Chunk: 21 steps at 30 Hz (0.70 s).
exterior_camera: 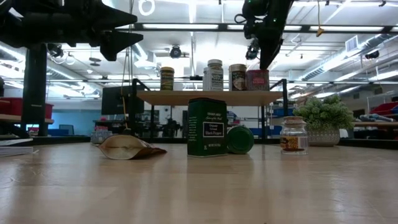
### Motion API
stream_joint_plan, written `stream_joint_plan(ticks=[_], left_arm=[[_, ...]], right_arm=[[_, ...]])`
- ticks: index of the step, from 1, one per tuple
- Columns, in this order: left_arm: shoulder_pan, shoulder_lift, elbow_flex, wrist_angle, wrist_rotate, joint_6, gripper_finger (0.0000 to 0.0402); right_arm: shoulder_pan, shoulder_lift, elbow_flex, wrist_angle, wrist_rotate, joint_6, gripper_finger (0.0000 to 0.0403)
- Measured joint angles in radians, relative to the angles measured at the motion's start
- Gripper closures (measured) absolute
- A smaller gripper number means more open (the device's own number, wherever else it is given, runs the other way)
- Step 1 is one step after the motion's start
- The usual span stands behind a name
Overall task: Shelf spices
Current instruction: Put the red can seasoning on the shelf
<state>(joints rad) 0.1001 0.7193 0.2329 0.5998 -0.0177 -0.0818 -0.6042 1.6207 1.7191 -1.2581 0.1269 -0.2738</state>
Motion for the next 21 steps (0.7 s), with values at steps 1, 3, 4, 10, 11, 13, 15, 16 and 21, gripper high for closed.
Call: stream_joint_plan(ticks=[1,3,4,10,11,13,15,16,21], left_arm=[[0.0,0.0,0.0,0.0,0.0,0.0,0.0092],[0.0,0.0,0.0,0.0,0.0,-0.001,0.0092],[0.0,0.0,0.0,0.0,0.0,-0.001,0.0092],[0.0,0.0,0.0,-0.001,0.0,-0.001,0.0092],[0.0,0.0,0.0,-0.001,0.0,-0.001,0.0092],[0.0,0.0,0.0,0.0,0.0,-0.001,0.0092],[0.0,0.0,0.0,-0.001,0.0,-0.001,0.0092],[0.0,0.0,0.0,-0.001,0.0,-0.001,0.0092],[0.0,0.0,0.0,-0.009,0.0,-0.001,0.0092]], right_arm=[[0.0,0.0,0.0,0.005,-0.001,0.0,0.013],[0.0,0.0,0.0,0.004,0.0,0.0,0.0126],[0.0,0.0,0.0,0.004,0.001,0.0,0.0124],[0.0,-0.004,0.0,0.005,0.071,0.0,0.0122],[0.0,-0.004,0.0,0.006,0.081,0.0,0.0123],[0.001,-0.005,0.007,-0.001,0.086,0.003,0.0123],[0.006,-0.005,0.023,0.0,0.086,0.011,0.0123],[0.009,-0.005,0.033,-0.001,0.085,0.017,0.0122],[0.028,-0.006,0.087,0.028,0.079,0.018,0.012]])
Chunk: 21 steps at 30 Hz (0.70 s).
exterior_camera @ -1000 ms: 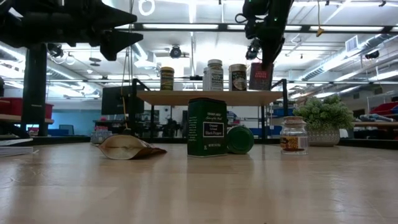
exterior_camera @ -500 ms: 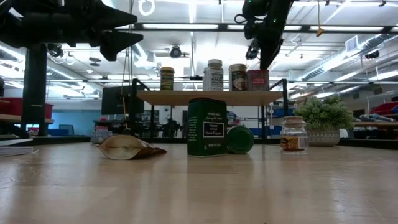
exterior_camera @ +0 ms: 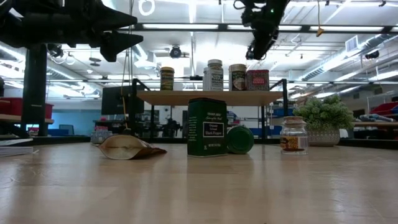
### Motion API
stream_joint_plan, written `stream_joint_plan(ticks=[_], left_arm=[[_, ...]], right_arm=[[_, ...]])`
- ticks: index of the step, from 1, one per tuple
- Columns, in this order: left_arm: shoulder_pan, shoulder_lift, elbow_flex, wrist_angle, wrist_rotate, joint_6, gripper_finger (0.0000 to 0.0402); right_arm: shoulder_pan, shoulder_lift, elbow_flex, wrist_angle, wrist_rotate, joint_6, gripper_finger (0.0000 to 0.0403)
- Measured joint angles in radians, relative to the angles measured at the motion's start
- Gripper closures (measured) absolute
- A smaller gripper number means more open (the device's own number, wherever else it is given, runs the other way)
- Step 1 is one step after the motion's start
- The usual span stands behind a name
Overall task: Shelf spices
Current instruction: Put the red can seasoning on the shelf, then put the black can seasoning on the shelf
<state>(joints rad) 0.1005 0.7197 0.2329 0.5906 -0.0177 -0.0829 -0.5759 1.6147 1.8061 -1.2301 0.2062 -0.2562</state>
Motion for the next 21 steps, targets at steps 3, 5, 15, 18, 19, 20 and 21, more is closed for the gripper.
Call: stream_joint_plan(ticks=[3,5,15,18,19,20,21], left_arm=[[0.0,0.0,0.0,-0.001,0.0,0.005,0.0092],[0.0,0.0,0.0,-0.003,-0.001,0.004,0.0092],[0.0,0.0,0.0,-0.023,-0.001,0.0,0.0092],[0.0,0.0,0.0,-0.016,-0.001,0.001,0.0092],[0.0,0.0,0.0,-0.015,-0.001,0.0,0.0092],[0.0,0.0,0.0,-0.017,-0.001,0.0,0.0092],[0.0,0.0,0.0,-0.017,-0.001,0.0,0.0092]], right_arm=[[-0.001,0.0,0.004,0.083,0.009,0.012,0.0126],[-0.009,0.001,0.004,0.119,0.028,0.016,0.0137],[-0.056,0.008,-0.004,0.169,0.11,0.031,0.0305],[-0.069,0.024,-0.021,0.182,0.069,0.042,0.0363],[-0.069,0.033,-0.021,0.19,0.062,0.043,0.038],[-0.069,0.039,-0.021,0.197,0.056,0.043,0.0391],[-0.069,0.048,-0.021,0.198,0.056,0.043,0.0396]])
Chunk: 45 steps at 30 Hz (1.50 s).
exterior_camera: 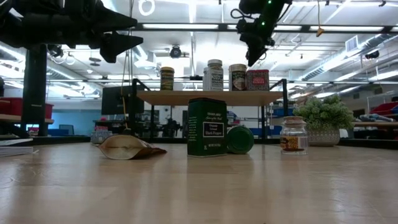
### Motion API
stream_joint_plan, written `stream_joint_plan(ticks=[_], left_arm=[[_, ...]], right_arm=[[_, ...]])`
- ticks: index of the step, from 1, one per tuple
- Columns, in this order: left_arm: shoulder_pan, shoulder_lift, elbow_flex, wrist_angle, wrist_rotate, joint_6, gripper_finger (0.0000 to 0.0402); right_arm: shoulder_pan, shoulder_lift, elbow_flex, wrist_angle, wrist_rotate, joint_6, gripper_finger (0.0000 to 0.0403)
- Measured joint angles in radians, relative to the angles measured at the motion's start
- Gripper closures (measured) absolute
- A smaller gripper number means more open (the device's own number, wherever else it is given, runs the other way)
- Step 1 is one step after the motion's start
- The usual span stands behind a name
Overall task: Shelf spices
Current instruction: Put the black can seasoning on the shelf
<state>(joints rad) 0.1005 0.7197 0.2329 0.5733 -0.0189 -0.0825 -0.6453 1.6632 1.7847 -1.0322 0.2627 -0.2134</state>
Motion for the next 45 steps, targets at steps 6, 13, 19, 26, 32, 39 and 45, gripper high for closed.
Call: stream_joint_plan(ticks=[6,13,19,26,32,39,45], left_arm=[[0.0,0.0,0.0,-0.002,0.0,0.0,0.0092],[0.009,0.0,0.0,-0.006,-0.001,0.001,0.0092],[0.022,0.0,0.0,-0.02,-0.002,0.001,0.0092],[0.024,0.0,0.0,-0.027,-0.002,0.0,0.0092],[0.024,0.0,0.0,-0.026,-0.002,0.0,0.0092],[0.024,0.0,0.0,-0.026,0.001,0.001,0.0092],[0.024,0.0,0.0,-0.027,0.001,0.0,0.0092]], right_arm=[[-0.002,0.042,0.0,0.012,-0.004,0.001,0.039],[-0.005,0.053,-0.001,0.054,-0.112,0.001,0.0397],[-0.005,0.053,-0.001,0.046,-0.125,0.002,0.04],[0.002,0.034,-0.001,-0.001,-0.067,0.035,0.0401],[0.029,-0.021,-0.001,-0.07,-0.067,0.098,0.0401],[0.174,-0.053,-0.001,-0.129,-0.084,0.186,0.0402],[0.345,-0.049,-0.058,-0.039,0.011,0.187,0.0402]])
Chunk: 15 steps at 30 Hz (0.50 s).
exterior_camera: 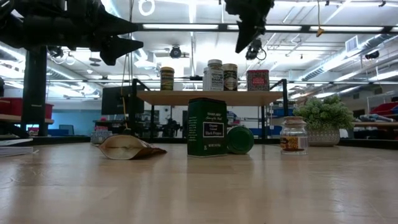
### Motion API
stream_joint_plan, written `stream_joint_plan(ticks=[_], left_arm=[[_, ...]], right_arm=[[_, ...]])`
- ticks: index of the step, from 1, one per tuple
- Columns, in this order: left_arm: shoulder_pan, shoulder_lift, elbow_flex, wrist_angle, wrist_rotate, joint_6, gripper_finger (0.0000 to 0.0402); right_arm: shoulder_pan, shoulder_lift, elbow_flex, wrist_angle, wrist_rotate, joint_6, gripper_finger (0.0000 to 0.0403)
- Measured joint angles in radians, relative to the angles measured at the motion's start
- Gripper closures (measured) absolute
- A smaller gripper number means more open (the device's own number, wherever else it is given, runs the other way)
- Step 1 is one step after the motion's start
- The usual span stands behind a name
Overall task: Shelf spices
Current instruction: Put the black can seasoning on the shelf
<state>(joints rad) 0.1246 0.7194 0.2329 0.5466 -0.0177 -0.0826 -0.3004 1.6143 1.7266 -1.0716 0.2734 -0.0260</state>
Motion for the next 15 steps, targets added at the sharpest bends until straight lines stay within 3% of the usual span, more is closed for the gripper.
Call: stream_joint_plan(ticks=[2,6,12,15], left_arm=[[0.0,0.0,0.0,0.0,0.0,0.0,0.0092],[0.0,0.0,-0.002,-0.001,0.0,0.0,0.0092],[0.0,0.0,-0.002,-0.021,0.0,0.0,0.0092],[0.0,0.0,-0.003,-0.035,0.0,0.0,0.0092]], right_arm=[[0.039,-0.004,-0.038,0.012,0.061,0.023,0.0402],[0.082,-0.008,-0.155,0.139,0.079,0.059,0.0403],[0.15,-0.051,-0.428,0.528,0.089,0.105,0.0403],[0.182,-0.117,-0.581,0.713,0.161,0.167,0.0403]])
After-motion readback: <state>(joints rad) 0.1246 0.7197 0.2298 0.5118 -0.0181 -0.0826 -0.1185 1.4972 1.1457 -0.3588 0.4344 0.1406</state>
